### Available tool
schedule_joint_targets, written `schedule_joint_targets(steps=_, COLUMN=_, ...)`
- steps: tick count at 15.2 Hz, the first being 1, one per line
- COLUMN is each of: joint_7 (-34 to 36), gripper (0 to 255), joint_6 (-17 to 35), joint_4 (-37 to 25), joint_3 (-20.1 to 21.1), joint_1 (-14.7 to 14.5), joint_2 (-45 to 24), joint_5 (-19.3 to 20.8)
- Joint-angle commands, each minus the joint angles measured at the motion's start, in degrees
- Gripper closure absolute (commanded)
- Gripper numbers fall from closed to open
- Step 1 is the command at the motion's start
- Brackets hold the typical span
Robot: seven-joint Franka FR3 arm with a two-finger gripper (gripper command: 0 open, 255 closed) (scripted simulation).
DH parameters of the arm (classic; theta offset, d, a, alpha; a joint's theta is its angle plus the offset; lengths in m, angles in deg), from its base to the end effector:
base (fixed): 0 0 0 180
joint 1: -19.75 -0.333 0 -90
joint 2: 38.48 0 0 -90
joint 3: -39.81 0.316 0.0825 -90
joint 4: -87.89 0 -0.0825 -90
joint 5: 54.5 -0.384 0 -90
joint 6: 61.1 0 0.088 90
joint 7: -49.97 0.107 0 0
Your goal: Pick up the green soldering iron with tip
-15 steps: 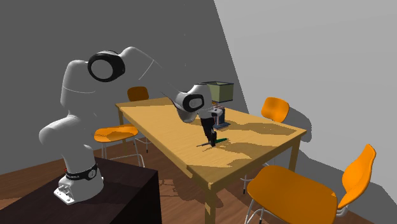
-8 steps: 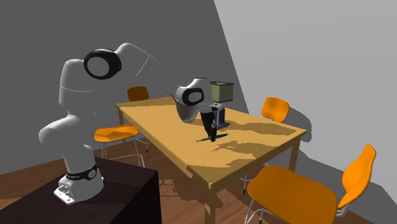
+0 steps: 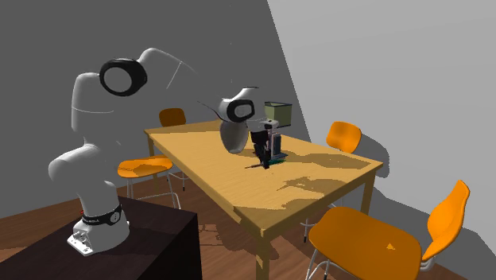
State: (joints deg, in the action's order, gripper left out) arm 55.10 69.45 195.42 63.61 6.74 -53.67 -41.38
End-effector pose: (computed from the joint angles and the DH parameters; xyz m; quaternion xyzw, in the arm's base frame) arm 0.5173 0.3615 0.3974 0.9411 0.3257 0.0908 0.0085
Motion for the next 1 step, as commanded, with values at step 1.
schedule_joint_targets(steps=1, joint_7=-0.1, gripper=255, joint_6=-0.4, joint_4=-0.2, joint_3=0.1, joint_1=0.0, joint_2=0.2, joint_5=-0.2)
